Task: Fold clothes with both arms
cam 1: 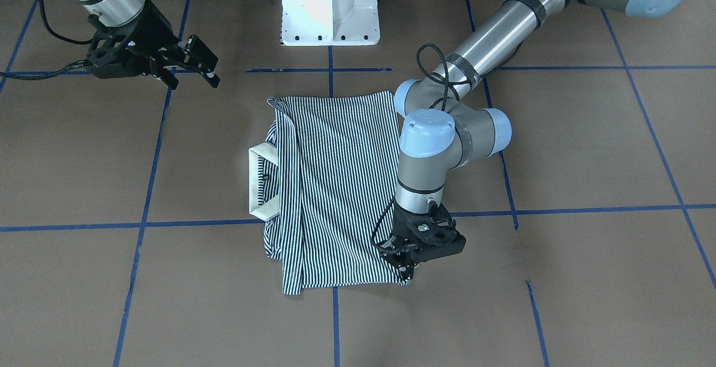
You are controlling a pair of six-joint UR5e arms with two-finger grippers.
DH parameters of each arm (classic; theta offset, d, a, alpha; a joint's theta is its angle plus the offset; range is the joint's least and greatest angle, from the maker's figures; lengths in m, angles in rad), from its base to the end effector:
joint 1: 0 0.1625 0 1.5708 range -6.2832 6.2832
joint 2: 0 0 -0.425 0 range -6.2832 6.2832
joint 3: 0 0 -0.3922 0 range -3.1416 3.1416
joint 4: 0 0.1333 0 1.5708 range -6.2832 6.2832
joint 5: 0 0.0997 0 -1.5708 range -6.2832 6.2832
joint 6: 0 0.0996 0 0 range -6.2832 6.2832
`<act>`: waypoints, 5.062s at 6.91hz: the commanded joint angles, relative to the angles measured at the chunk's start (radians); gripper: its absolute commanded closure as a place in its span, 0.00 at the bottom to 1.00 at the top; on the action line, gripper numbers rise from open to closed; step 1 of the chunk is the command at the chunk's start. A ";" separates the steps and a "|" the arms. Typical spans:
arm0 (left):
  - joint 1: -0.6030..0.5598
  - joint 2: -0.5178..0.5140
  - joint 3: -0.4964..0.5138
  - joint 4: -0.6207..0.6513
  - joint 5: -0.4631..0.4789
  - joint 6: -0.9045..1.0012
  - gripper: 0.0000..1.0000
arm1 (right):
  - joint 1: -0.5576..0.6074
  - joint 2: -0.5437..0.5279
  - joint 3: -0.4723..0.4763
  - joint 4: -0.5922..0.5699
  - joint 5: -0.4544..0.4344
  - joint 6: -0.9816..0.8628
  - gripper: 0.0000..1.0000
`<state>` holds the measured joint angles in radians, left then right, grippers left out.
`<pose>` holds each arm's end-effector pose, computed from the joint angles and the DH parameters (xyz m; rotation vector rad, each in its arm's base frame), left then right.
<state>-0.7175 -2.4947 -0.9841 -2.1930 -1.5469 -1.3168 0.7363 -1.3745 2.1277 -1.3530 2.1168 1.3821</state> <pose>0.5497 -0.6598 0.2644 0.4715 0.8455 -0.4386 -0.3124 -0.3932 0.2768 -0.0272 -1.0697 0.2296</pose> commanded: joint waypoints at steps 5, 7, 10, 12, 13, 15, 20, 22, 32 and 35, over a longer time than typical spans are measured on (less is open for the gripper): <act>-0.056 0.028 -0.124 0.095 -0.146 0.220 0.00 | -0.061 0.167 -0.184 -0.015 -0.112 -0.038 0.00; -0.056 0.234 -0.414 0.159 -0.169 0.252 0.00 | -0.154 0.240 -0.225 -0.128 -0.246 -0.150 0.00; -0.050 0.342 -0.756 0.419 -0.229 0.263 0.00 | -0.303 0.432 -0.386 -0.325 -0.371 -0.218 0.00; -0.049 0.361 -0.807 0.447 -0.265 0.260 0.00 | -0.350 0.476 -0.481 -0.325 -0.380 -0.268 0.00; -0.049 0.361 -0.808 0.447 -0.265 0.260 0.00 | -0.353 0.471 -0.488 -0.327 -0.377 -0.299 0.00; -0.048 0.361 -0.809 0.447 -0.268 0.251 0.00 | -0.350 0.479 -0.467 -0.411 -0.368 -0.380 0.00; -0.043 0.359 -0.801 0.438 -0.268 0.249 0.00 | -0.350 0.448 -0.474 -0.416 -0.370 -0.390 0.00; -0.043 0.358 -0.806 0.438 -0.268 0.246 0.00 | -0.331 0.440 -0.471 -0.442 -0.371 -0.423 0.00; -0.025 0.352 -0.815 0.440 -0.281 0.209 0.00 | -0.179 0.639 -0.729 -0.295 -0.371 -0.548 0.00; -0.025 0.350 -0.814 0.440 -0.283 0.209 0.00 | -0.179 0.626 -0.733 -0.331 -0.365 -0.560 0.00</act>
<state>-0.7423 -2.1427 -1.7981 -1.7544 -1.8292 -1.1066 0.5566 -0.7442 1.4002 -1.6659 1.7499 0.8284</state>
